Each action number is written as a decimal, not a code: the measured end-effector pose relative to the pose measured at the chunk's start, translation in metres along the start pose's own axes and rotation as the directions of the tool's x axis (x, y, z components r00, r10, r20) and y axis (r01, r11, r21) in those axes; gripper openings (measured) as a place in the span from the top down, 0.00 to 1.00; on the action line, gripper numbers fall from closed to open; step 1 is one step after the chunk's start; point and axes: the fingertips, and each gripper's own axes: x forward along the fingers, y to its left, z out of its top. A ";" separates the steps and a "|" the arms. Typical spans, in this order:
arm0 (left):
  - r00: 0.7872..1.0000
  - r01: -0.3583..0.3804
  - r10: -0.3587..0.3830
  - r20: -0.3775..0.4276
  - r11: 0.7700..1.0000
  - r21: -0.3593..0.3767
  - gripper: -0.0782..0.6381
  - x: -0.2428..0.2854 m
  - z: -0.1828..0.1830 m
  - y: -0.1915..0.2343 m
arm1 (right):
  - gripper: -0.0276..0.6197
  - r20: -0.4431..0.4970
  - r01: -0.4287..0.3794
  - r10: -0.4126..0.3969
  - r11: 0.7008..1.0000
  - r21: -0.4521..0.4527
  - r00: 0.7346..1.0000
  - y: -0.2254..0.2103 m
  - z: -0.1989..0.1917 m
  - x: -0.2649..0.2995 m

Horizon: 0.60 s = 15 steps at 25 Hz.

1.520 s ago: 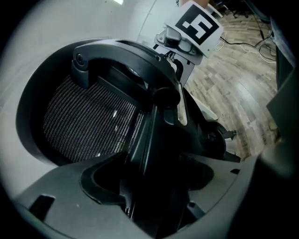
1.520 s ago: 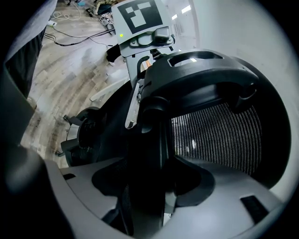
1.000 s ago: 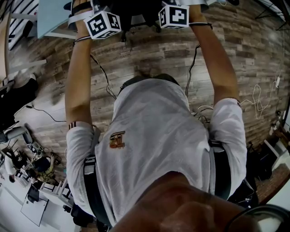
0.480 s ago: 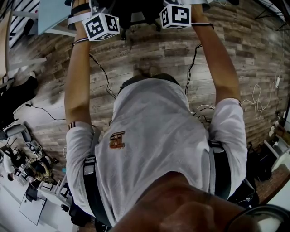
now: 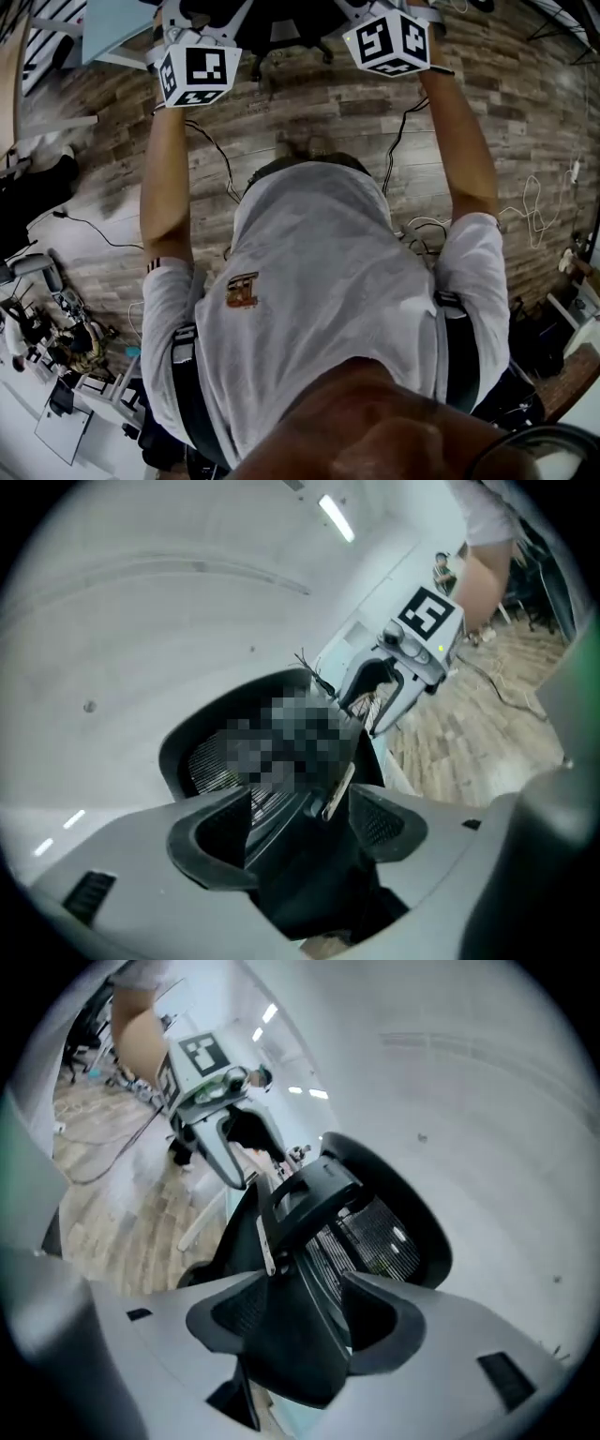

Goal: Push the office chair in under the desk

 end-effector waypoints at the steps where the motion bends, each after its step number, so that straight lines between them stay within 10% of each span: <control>1: 0.999 0.010 -0.007 0.037 0.998 -0.066 0.40 -0.005 0.008 -0.002 | 0.55 0.033 -0.006 0.004 0.998 0.063 0.999 -0.001 0.007 -0.007; 7: 0.960 0.117 0.012 0.279 0.889 -0.443 0.41 -0.039 0.066 0.000 | 0.59 0.255 -0.100 -0.008 0.908 0.408 0.967 -0.012 0.053 -0.049; 11: 0.929 0.159 0.067 0.363 0.814 -0.559 0.54 -0.058 0.090 0.005 | 0.71 0.411 -0.222 -0.034 0.801 0.557 0.911 -0.014 0.077 -0.073; 15: 0.916 0.179 0.085 0.393 0.789 -0.587 0.67 -0.067 0.100 -0.002 | 0.80 0.513 -0.328 -0.061 0.702 0.632 0.856 -0.009 0.089 -0.088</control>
